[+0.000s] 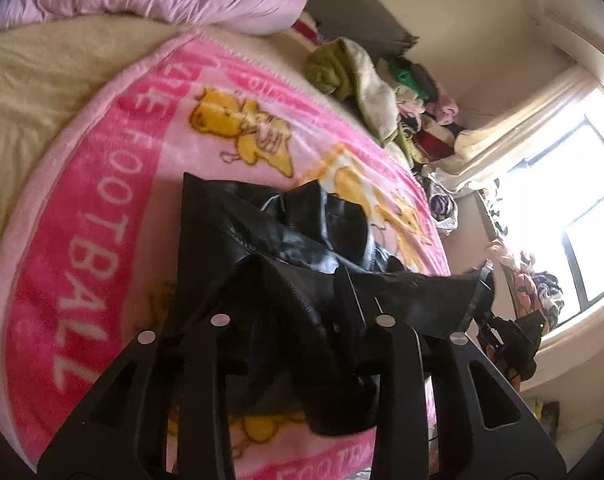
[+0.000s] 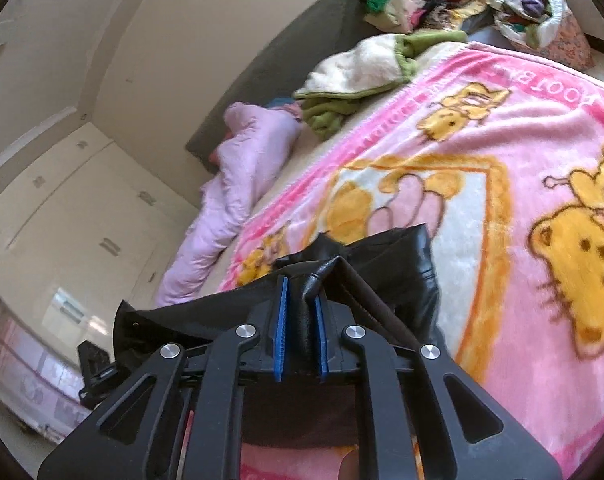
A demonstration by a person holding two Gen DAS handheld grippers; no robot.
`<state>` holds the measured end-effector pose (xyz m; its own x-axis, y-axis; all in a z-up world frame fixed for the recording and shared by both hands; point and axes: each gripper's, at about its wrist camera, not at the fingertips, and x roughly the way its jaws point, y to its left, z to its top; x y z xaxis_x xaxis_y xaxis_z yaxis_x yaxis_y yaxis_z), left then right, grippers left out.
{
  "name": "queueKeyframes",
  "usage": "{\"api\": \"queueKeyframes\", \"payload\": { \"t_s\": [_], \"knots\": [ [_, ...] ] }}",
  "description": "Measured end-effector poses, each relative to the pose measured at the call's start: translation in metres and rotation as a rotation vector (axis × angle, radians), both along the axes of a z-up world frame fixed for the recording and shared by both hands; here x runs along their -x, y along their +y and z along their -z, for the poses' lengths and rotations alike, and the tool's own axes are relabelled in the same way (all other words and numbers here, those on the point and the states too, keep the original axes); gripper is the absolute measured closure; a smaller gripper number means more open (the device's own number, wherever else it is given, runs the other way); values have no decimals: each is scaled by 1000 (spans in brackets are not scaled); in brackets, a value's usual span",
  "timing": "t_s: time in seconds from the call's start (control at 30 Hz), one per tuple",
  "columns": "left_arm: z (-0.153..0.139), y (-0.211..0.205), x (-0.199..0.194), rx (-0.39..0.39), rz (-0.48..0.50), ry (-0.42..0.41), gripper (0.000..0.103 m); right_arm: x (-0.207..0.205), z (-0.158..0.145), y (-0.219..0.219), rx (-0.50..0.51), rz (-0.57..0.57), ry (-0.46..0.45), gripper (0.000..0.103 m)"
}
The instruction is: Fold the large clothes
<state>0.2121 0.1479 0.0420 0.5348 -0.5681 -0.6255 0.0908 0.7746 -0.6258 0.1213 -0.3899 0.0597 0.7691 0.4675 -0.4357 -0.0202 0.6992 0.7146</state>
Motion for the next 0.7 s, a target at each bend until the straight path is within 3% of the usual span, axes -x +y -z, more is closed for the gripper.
{"api": "queueKeyframes", "payload": {
  "t_s": [0.2, 0.37, 0.57, 0.63, 0.7],
  "knots": [
    [19, 2, -21, -12, -41, 36, 74, -41, 36, -3, 10, 26, 117, 87],
    [18, 6, -22, -28, -78, 4, 63, -58, 52, 0, 24, 39, 162, 84],
    [11, -1, -15, -123, -63, -65, 62, -60, 50, -2, 78, 72, 148, 48],
    [13, -8, -16, -193, -48, -79, 62, -56, 44, -4, 108, 81, 112, 47],
    [20, -17, -21, -271, -33, -81, 55, -51, 37, -2, 185, 93, 78, 45]
  ]
}}
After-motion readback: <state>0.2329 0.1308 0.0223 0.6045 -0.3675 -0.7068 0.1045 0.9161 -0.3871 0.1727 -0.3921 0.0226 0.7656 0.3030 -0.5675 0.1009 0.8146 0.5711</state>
